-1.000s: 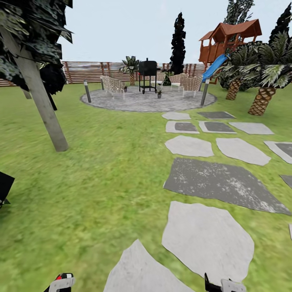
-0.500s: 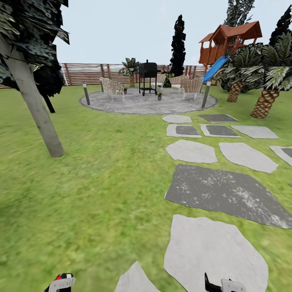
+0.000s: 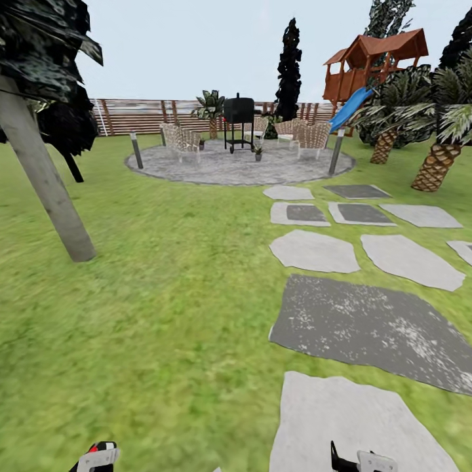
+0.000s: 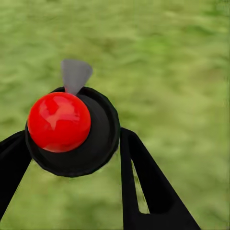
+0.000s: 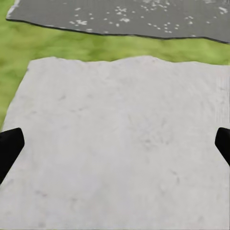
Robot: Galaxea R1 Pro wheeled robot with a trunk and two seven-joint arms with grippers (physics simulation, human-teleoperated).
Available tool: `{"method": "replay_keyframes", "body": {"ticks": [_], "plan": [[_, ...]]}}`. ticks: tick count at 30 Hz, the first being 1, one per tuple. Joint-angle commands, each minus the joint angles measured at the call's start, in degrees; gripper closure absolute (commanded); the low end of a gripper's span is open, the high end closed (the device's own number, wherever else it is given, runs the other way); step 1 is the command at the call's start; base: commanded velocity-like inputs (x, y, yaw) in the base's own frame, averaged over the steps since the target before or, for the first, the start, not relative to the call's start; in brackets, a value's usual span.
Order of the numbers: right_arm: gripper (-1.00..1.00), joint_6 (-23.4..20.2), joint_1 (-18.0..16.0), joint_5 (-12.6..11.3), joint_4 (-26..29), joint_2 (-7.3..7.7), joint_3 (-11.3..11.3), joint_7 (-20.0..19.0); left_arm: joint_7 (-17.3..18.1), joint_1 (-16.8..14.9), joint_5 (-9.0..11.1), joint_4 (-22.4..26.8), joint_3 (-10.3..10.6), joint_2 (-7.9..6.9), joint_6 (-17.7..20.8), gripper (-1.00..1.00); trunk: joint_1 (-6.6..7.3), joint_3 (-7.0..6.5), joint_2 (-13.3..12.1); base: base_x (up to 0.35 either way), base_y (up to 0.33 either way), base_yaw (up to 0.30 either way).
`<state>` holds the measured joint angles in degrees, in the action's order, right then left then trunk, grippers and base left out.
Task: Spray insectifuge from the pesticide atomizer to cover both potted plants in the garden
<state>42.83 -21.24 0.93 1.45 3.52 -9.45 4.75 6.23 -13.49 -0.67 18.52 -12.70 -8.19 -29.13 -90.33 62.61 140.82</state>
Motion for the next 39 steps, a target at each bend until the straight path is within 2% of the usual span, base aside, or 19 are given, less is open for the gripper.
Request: {"method": "replay_keyframes", "body": {"ticks": [1,39], "plan": [[-1.0,0.15,-0.03,0.11,-0.05,0.0,-0.04,0.17,0.58,-0.04,-0.08,-0.05,-0.49,0.06,-0.13,1.0,-0.02,0.05,0.02,0.34,0.0,0.0],[-1.0,0.15,-0.03,0.12,-0.05,0.0,-0.04,0.17,0.54,-0.04,0.04,-0.06,-0.48,0.09,-0.13,1.0,-0.02,0.05,0.02,0.34,0.0,0.0]]}}
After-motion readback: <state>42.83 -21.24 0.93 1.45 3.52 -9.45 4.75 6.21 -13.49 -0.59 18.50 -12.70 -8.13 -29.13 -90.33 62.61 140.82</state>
